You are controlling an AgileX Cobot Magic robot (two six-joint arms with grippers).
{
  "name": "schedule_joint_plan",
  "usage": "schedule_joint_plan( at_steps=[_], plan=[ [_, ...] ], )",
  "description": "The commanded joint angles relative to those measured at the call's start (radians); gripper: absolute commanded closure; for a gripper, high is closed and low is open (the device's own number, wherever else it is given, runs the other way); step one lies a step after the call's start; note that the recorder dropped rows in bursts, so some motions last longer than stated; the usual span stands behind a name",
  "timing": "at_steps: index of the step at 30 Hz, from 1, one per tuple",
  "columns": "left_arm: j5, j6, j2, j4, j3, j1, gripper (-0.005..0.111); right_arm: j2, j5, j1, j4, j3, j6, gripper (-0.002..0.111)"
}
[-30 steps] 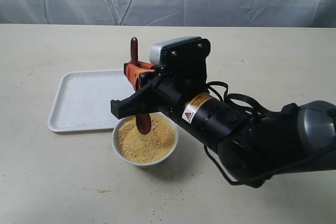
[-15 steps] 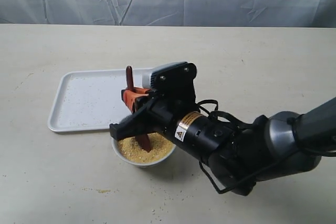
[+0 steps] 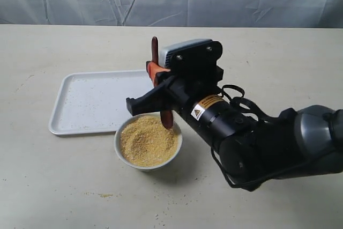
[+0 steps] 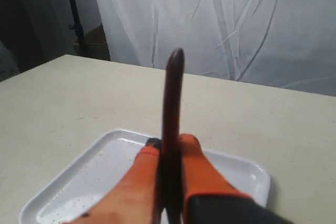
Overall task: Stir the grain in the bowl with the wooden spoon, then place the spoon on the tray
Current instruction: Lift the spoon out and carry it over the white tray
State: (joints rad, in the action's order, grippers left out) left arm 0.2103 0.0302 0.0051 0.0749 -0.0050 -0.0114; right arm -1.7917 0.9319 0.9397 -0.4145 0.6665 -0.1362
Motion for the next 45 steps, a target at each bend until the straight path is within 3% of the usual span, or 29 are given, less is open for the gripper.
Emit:
schedule_joint_plan(
  at_steps=[1, 8, 10, 13, 17, 19, 20, 22, 26, 30, 34, 39, 45],
  plan=[
    [-0.004, 0.003, -0.005, -0.003, 0.005, -0.006, 0.106, -0.056, -0.001, -0.004, 0.01, -0.001, -0.012, 0.109],
    [-0.004, 0.003, -0.005, -0.003, 0.005, -0.006, 0.106, -0.094, 0.05, -0.002, 0.258, -0.001, 0.22, 0.109],
    [-0.004, 0.003, -0.005, -0.003, 0.005, -0.006, 0.106, -0.074, 0.054, -0.002, 0.25, -0.001, 0.21, 0.109],
    [-0.004, 0.003, -0.005, -0.003, 0.005, -0.006, 0.106, -0.034, 0.05, -0.002, 0.247, -0.001, 0.005, 0.109],
    [-0.004, 0.003, -0.005, -0.003, 0.005, -0.006, 0.106, 0.055, 0.025, -0.004, 0.173, 0.009, -0.033, 0.109],
    [-0.004, 0.003, -0.005, -0.003, 0.005, -0.006, 0.106, 0.103, -0.238, -0.027, 0.14, 0.114, -0.181, 0.109],
    [-0.004, 0.003, -0.005, -0.003, 0.005, -0.006, 0.106, 0.109, -0.563, -0.057, 0.142, 0.238, -0.263, 0.109],
    [-0.004, 0.003, -0.005, -0.003, 0.005, -0.006, 0.106, 0.064, -0.993, -0.106, 0.144, 0.473, -0.327, 0.109],
    [-0.005, 0.003, -0.005, -0.003, 0.005, -0.006, 0.106, -0.161, -1.519, -0.16, 0.258, 0.973, -0.324, 0.109],
    [-0.005, 0.003, -0.005, -0.003, 0.005, -0.006, 0.106, -0.351, -1.738, -0.146, 0.364, 1.242, -0.334, 0.109],
    [-0.005, 0.003, -0.005, -0.003, 0.005, -0.006, 0.106, -0.52, -1.787, -0.099, 0.435, 1.419, -0.405, 0.109],
    [-0.007, 0.003, -0.005, -0.003, 0.005, -0.006, 0.106, -0.633, -1.788, -0.033, 0.505, 1.465, -0.554, 0.109],
    [-0.009, 0.003, -0.005, -0.003, 0.005, -0.006, 0.106, -0.693, -1.761, 0.005, 0.702, 1.466, -0.471, 0.105]
  ],
)
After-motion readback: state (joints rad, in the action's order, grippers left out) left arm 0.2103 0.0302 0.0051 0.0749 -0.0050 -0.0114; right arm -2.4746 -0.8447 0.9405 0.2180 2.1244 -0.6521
